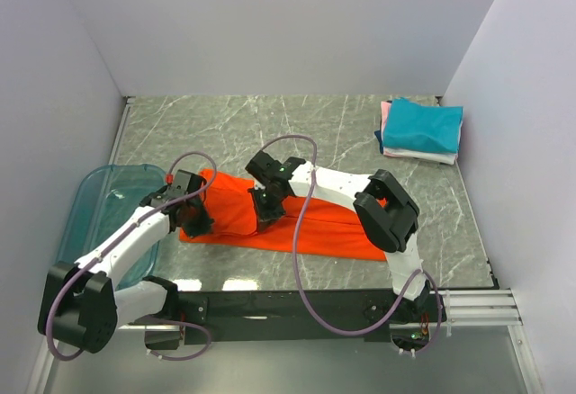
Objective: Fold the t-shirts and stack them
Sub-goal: Fold the tshirt
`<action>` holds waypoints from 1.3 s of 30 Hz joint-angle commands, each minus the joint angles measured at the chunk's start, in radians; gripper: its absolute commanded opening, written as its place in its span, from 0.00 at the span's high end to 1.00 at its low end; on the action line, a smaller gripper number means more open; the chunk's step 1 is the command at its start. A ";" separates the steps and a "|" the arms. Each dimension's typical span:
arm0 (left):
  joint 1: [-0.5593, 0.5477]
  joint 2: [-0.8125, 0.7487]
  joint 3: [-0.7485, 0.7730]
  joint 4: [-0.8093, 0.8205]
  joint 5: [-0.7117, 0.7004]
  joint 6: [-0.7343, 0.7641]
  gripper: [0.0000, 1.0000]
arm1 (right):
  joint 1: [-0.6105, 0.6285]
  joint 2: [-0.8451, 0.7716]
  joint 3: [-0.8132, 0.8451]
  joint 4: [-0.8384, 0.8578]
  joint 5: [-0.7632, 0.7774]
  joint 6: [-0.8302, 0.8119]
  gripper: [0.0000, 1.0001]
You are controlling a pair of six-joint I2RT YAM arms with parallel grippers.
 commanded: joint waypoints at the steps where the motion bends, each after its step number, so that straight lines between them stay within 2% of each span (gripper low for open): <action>1: -0.003 0.011 0.041 -0.023 0.014 0.010 0.91 | 0.009 -0.046 -0.016 -0.017 0.010 -0.013 1.00; 2: -0.003 0.013 0.041 -0.025 0.030 0.011 0.87 | 0.009 -0.046 -0.017 -0.018 0.012 -0.016 1.00; 3: -0.003 0.013 0.043 -0.028 0.036 0.011 0.74 | 0.009 -0.048 -0.017 -0.020 0.015 -0.018 1.00; 4: -0.003 0.011 0.047 -0.032 0.041 0.014 0.67 | 0.009 -0.046 -0.016 -0.023 0.017 -0.019 0.98; 5: -0.003 0.010 0.050 -0.036 0.046 0.017 0.62 | 0.009 -0.045 -0.011 -0.029 0.018 -0.024 0.85; 6: -0.003 0.002 0.057 -0.039 0.061 0.020 0.55 | 0.009 -0.046 -0.010 -0.034 0.023 -0.025 0.78; 8: -0.003 -0.007 0.092 -0.048 0.073 0.020 0.50 | 0.007 -0.051 -0.001 -0.049 0.038 -0.033 0.66; 9: -0.003 -0.012 0.109 -0.052 0.081 0.022 0.47 | 0.009 -0.054 0.001 -0.057 0.047 -0.036 0.65; 13: 0.004 0.013 0.245 -0.066 0.058 0.022 0.44 | -0.010 -0.100 -0.001 -0.087 0.099 -0.045 0.60; 17: 0.050 0.083 0.323 -0.020 0.053 0.052 0.44 | -0.082 -0.215 -0.100 -0.065 0.121 -0.024 0.59; 23: 0.102 0.290 0.426 0.053 0.059 0.126 0.45 | -0.285 -0.394 -0.296 -0.008 0.124 -0.019 0.58; 28: 0.113 0.453 0.507 0.130 0.093 0.116 0.46 | -0.443 -0.477 -0.415 0.009 0.142 -0.056 0.56; 32: 0.115 0.534 0.541 0.188 0.099 0.086 0.47 | -0.578 -0.488 -0.496 0.024 0.146 -0.094 0.55; 39: 0.141 0.609 0.537 0.239 0.035 0.050 0.46 | -0.709 -0.413 -0.522 0.032 0.130 -0.133 0.55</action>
